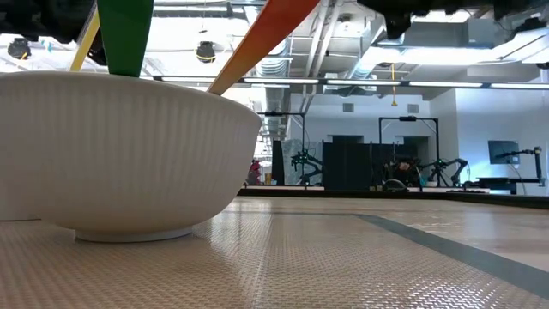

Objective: Pick & Place Utensil
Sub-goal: Return to Home Position

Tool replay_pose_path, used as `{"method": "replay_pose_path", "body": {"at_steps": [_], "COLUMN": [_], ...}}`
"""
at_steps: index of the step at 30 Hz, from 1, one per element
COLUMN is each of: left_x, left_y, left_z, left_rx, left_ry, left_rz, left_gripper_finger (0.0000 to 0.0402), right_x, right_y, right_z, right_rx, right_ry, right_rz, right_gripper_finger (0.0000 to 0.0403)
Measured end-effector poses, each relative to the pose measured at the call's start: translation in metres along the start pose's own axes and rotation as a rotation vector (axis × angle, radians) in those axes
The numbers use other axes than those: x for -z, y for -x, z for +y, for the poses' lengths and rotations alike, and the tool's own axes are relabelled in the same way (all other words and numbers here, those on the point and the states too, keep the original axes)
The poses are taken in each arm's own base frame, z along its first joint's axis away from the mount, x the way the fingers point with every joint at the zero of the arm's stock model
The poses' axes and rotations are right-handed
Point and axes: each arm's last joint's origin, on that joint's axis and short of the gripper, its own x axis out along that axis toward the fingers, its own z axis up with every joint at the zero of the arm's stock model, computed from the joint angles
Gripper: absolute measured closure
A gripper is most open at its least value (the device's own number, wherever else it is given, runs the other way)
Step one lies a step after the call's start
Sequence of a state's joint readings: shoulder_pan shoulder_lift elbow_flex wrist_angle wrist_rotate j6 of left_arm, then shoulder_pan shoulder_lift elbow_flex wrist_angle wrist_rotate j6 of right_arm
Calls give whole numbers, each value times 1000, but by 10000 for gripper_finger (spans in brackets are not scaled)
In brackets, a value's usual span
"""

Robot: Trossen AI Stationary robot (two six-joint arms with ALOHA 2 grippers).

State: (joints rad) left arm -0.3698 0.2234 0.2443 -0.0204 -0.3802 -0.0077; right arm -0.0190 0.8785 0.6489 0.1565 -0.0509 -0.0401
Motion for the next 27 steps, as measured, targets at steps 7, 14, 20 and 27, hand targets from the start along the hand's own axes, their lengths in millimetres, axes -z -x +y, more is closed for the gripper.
{"method": "replay_pose_path", "body": {"at_steps": [7,14,20,27], "left_x": [-1,6,6,-4], "left_y": [-3,-5,0,19], "left_z": [9,15,13,16], "left_rx": [5,-46,1,12], "left_ry": [-3,-13,-40,-54], "left_rz": [-5,15,-17,-165], "left_gripper_finger": [312,312,312,312], "right_x": [21,29,26,49], "right_y": [9,9,13,20], "right_z": [-14,-13,-7,-10], "right_rx": [78,25,-136,-104], "right_ry": [-19,-7,26,17], "right_rz": [19,29,3,-32], "right_gripper_finger": [321,321,321,321]}}
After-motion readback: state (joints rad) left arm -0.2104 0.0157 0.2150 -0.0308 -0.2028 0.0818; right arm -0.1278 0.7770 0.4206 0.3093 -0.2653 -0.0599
